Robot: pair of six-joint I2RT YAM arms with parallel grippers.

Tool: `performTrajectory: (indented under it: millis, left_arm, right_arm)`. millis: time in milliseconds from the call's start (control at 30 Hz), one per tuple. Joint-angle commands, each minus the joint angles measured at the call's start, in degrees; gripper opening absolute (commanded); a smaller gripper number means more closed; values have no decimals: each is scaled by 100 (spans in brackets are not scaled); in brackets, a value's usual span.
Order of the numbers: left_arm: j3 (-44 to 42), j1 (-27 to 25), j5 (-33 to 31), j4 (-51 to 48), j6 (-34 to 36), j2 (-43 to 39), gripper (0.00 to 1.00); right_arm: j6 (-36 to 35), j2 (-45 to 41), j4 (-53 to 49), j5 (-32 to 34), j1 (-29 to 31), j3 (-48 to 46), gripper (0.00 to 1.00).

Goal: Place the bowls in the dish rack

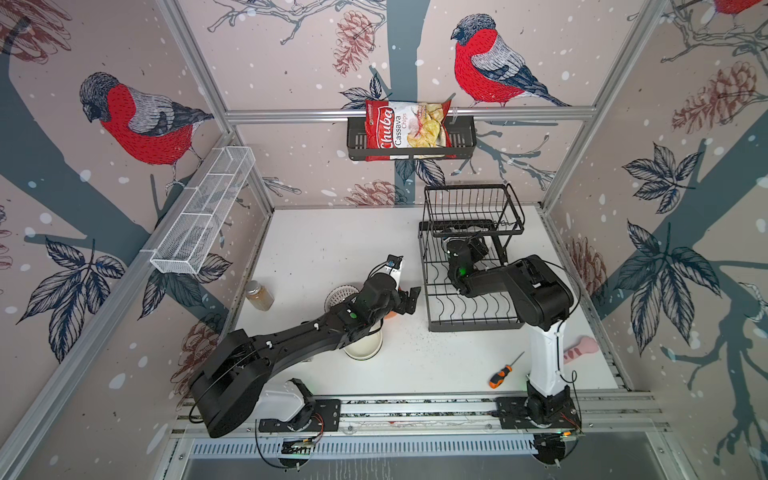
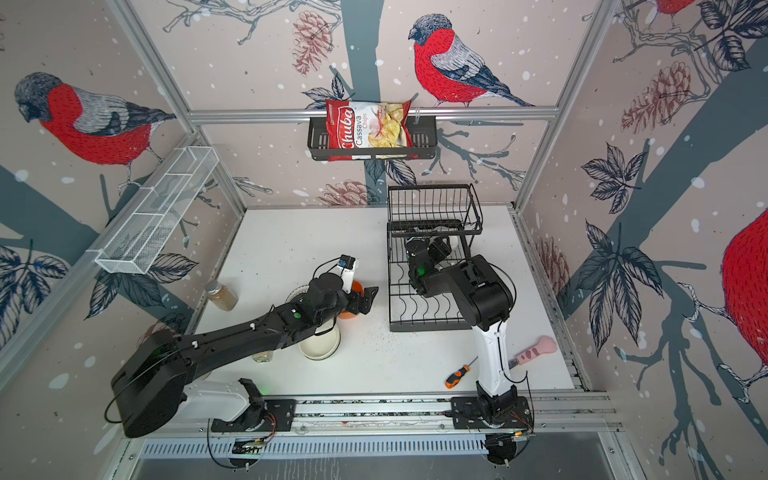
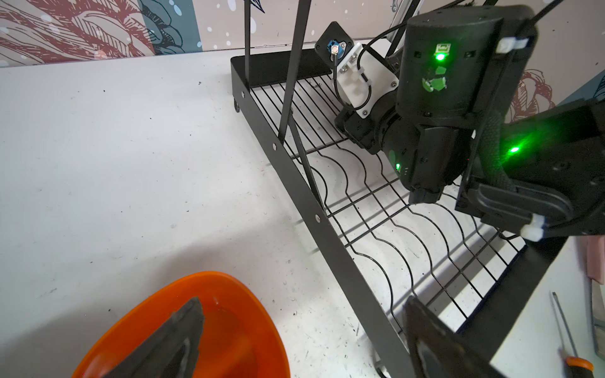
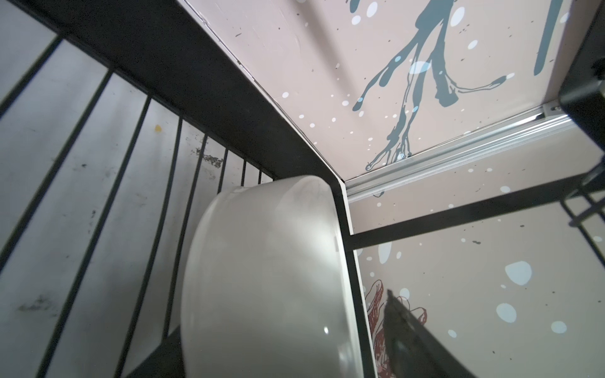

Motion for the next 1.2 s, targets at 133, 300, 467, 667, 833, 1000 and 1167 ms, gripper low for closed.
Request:
performTrajectory:
  millis: [133, 300, 467, 667, 833, 1000, 1167]
  left_arm:
    - [27, 9, -48, -56, 79, 9, 94]
    - [28, 15, -74, -90, 77, 10, 94]
    - [26, 14, -99, -89, 76, 18, 94]
    - [29, 9, -101, -84, 98, 18, 94]
    - [32, 9, -110, -87, 96, 17, 94]
    - [25, 9, -120, -91, 97, 26, 94]
    - [25, 14, -126, -91, 97, 35, 94]
  right_arm:
    - [637, -114, -618, -252, 19, 122, 83]
    - [779, -114, -719, -315, 16, 131, 84]
    - [868, -131, -763, -347, 25, 81, 85]
    - [1015, -238, -829, -451, 42, 23, 87]
    - [1062, -258, -864, -500, 47, 35, 89]
    - [1134, -324, -908, -569, 65, 35, 92]
    - [1223, -330, -974, -614, 70, 59, 92]
